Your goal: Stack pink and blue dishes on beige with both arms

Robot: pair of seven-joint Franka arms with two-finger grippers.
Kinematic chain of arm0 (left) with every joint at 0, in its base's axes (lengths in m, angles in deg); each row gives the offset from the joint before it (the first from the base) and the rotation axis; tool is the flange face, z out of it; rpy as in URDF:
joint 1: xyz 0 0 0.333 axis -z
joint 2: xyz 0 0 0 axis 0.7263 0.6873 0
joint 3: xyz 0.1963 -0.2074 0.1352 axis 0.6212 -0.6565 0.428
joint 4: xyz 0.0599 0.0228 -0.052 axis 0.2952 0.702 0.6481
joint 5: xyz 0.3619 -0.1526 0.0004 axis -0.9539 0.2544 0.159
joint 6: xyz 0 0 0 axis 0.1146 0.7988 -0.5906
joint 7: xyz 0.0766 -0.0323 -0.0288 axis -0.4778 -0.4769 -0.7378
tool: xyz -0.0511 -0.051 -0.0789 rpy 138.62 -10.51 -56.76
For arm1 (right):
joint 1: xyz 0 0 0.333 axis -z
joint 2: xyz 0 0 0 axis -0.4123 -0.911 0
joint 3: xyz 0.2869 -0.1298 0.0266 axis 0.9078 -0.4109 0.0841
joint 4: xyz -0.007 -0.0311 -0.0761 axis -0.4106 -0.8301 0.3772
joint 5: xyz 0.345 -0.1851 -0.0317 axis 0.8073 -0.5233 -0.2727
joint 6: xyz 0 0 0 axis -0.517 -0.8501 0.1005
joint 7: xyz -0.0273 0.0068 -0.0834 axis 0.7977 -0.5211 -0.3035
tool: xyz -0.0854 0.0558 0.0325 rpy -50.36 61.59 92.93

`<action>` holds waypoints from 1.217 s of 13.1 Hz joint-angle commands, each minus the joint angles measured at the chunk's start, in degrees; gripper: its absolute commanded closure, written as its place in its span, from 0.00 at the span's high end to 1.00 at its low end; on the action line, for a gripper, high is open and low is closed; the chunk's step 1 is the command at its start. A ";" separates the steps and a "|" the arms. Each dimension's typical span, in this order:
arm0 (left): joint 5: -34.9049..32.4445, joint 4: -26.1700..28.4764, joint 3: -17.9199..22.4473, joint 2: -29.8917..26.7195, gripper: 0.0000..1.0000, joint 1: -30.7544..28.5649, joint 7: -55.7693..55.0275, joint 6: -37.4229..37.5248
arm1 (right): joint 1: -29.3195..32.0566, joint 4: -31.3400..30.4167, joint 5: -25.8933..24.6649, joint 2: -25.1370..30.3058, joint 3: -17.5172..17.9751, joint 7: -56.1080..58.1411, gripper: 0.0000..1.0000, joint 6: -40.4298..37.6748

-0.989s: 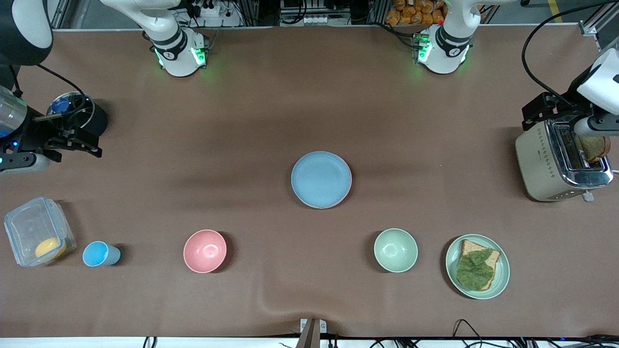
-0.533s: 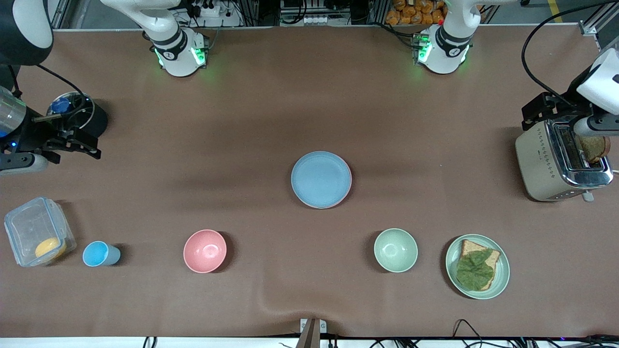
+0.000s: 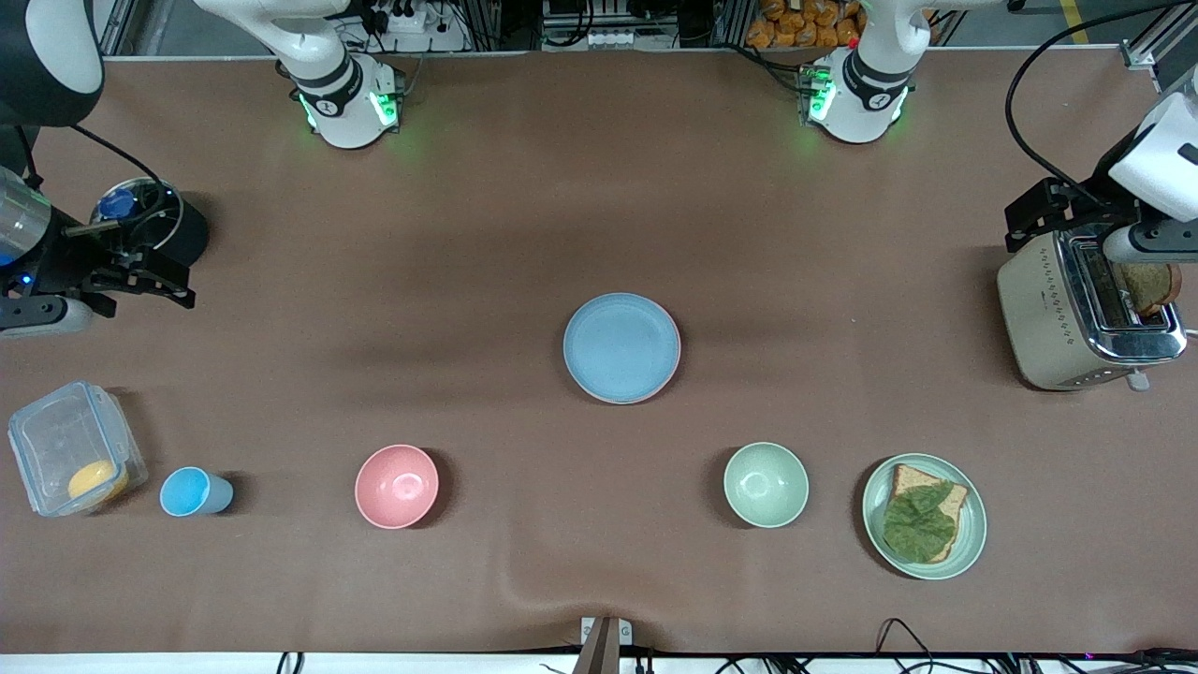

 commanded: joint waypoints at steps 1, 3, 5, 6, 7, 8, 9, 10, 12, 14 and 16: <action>0.59 -0.30 0.79 -0.12 1.00 0.66 1.02 0.77 | 0.71 -0.64 -1.21 1.22 1.11 -0.47 1.00 0.32; 0.59 -0.38 0.79 -0.12 1.00 1.10 1.02 0.77 | 0.88 -0.73 -1.21 1.22 1.02 -0.48 1.00 -0.20; 0.59 -0.38 0.79 -0.21 1.00 1.10 0.94 0.77 | 0.88 -0.64 -1.21 1.22 1.02 -0.39 1.00 -0.29; 0.59 -0.47 0.70 -0.21 1.00 1.10 0.94 0.86 | 0.88 -0.64 -1.21 1.14 1.02 -0.47 1.00 -0.20; 0.59 -0.65 0.70 -0.12 1.00 1.19 0.94 1.47 | 0.79 -0.64 -1.21 1.22 1.02 -0.39 1.00 -0.12; 0.59 -0.65 0.70 -0.12 1.00 1.19 0.94 1.91 | 0.79 -0.73 -1.21 1.22 1.02 -0.39 1.00 -0.29; 0.67 -0.65 0.61 -0.12 1.00 1.28 0.94 2.17 | 0.71 -0.64 -1.30 1.22 1.10 -0.39 1.00 -0.20; 0.67 -0.65 0.53 -0.12 1.00 1.54 0.94 2.35 | 0.71 -0.64 -1.21 1.31 1.11 -0.47 1.00 -0.20; 1.81 -0.65 0.61 -0.12 1.00 1.54 0.94 2.44 | 0.79 -0.64 -1.21 1.22 1.11 -0.48 1.00 -0.20; 2.25 -0.65 0.61 -0.12 1.00 1.45 0.94 2.88 | 0.71 -0.64 -1.21 1.31 1.11 -0.48 1.00 -0.20; 2.26 -0.65 0.61 -0.12 1.00 1.45 0.94 3.31 | 0.79 -0.64 -1.21 1.22 1.11 -0.48 1.00 -0.20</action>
